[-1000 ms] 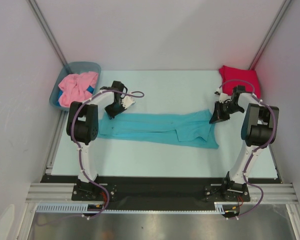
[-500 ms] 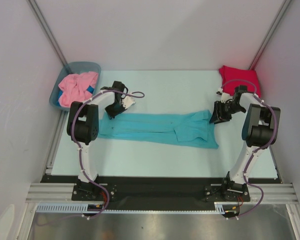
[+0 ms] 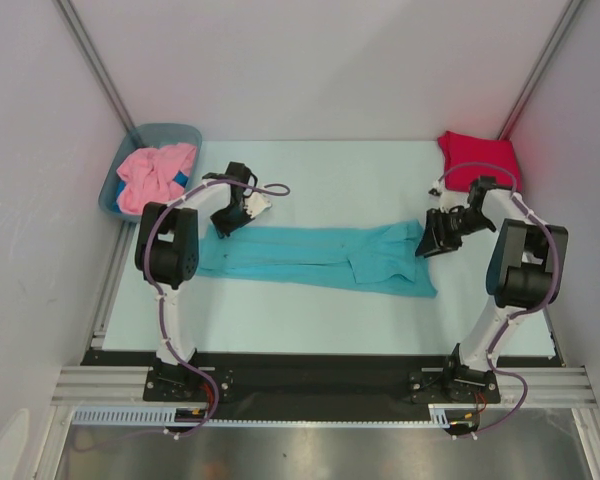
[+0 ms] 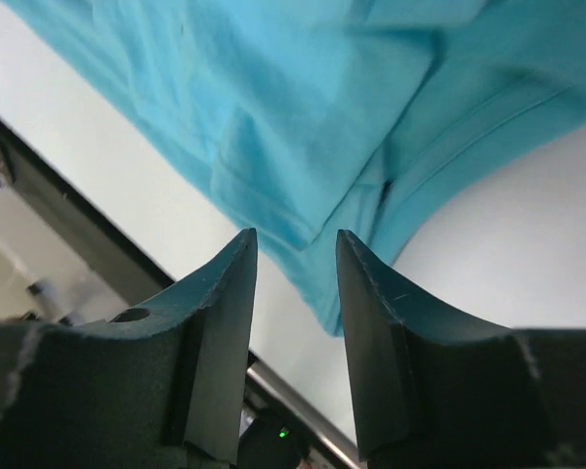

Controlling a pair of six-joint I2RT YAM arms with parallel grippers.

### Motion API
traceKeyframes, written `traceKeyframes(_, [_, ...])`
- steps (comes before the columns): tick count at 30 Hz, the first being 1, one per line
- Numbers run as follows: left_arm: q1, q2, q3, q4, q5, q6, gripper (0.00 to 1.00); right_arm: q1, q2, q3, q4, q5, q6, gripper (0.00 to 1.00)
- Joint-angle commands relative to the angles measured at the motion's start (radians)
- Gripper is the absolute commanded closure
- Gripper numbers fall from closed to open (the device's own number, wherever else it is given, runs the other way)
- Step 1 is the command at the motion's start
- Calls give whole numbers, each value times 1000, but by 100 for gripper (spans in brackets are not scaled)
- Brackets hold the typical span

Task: Fold and stack the t-shirts
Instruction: Fold the tshirt

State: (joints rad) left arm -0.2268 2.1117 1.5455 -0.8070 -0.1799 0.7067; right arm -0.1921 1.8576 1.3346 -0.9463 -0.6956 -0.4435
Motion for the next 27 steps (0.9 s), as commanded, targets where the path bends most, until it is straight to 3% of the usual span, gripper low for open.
traceKeyframes(1, [1,45,22,57,-7,8,100,16,29,-43,-69,-59,-53,58])
traceKeyframes(27, [-2,22,19,54,-10,10,100,29,66,-126,-78,-19,-110,61])
